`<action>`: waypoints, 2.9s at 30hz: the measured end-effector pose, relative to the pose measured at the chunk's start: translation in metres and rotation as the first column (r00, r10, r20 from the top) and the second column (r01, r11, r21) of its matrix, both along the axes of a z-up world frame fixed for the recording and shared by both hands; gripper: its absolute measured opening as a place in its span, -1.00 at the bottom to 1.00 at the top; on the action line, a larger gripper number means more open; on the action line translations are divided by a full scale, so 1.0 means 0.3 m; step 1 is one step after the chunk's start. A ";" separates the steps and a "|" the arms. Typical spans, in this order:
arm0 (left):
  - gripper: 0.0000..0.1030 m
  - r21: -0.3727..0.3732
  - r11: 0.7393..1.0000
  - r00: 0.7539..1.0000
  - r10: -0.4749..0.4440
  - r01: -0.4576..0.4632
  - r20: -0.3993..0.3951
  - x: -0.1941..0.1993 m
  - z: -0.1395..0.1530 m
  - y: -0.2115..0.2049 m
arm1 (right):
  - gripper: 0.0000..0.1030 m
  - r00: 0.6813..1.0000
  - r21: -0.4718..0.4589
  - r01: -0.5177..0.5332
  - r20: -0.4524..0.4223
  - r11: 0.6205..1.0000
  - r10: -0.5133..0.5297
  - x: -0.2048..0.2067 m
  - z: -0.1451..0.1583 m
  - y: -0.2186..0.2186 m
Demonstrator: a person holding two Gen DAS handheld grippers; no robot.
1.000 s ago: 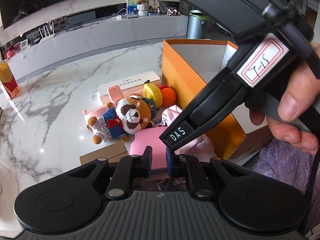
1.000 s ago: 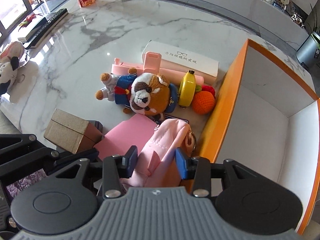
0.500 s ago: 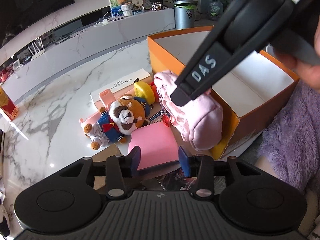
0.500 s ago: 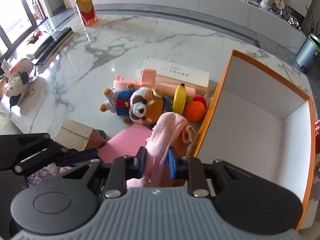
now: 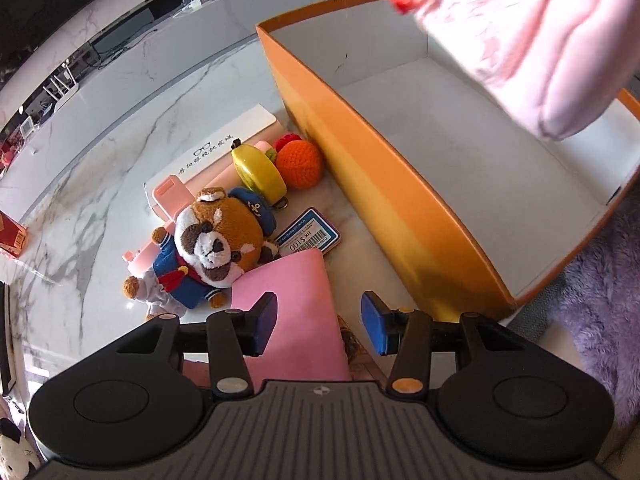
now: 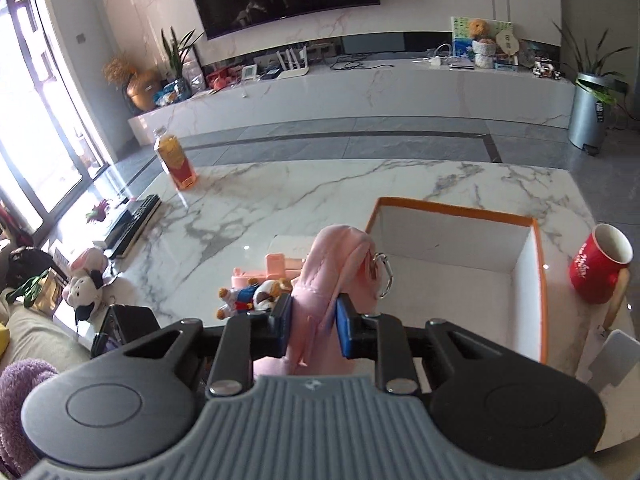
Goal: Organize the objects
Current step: 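Carry the pink pouch into the orange box with the right gripper, then grasp the pink wallet with the left gripper while the right lowers the pouch into the box, then lower the pink wallet into the box with the left gripper and release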
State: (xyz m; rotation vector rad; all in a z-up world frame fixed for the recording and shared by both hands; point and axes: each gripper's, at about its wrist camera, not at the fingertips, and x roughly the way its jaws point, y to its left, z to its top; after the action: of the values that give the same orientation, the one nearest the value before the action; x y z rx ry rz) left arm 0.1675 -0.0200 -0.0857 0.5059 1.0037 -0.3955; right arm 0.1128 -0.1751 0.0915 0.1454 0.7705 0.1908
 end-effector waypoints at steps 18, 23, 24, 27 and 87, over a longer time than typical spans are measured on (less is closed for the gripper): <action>-0.31 0.234 0.972 1.000 -0.008 0.012 -0.022 0.073 -0.046 -0.077 | -0.52 0.984 0.011 0.108 -0.147 0.994 -0.105 0.020 -0.280 -0.238; -0.52 0.129 0.991 0.998 0.050 -0.046 -0.027 0.099 0.035 -0.013 | -0.51 0.980 -0.001 0.117 -0.160 0.993 -0.116 -0.002 -0.302 -0.285; -0.57 0.100 0.993 0.998 0.061 -0.058 -0.026 0.104 0.054 0.005 | -0.51 0.980 0.001 0.120 -0.160 0.993 -0.118 -0.008 -0.305 -0.290; -0.60 0.016 0.993 0.993 0.114 -0.114 -0.033 0.114 0.102 0.054 | -0.51 0.980 0.017 0.120 -0.165 0.993 -0.115 -0.025 -0.308 -0.296; -0.33 -0.534 0.711 0.856 0.190 -0.457 -0.480 0.128 0.001 -0.304 | -0.10 0.976 -0.145 0.047 -0.202 0.988 -0.076 -0.079 -0.311 -0.439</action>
State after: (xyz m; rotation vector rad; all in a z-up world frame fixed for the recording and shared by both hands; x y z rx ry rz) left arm 0.2059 -0.1113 -0.0853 -0.3999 1.2421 -0.4903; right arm 0.0891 -0.3068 -0.0019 0.0566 0.9827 0.0628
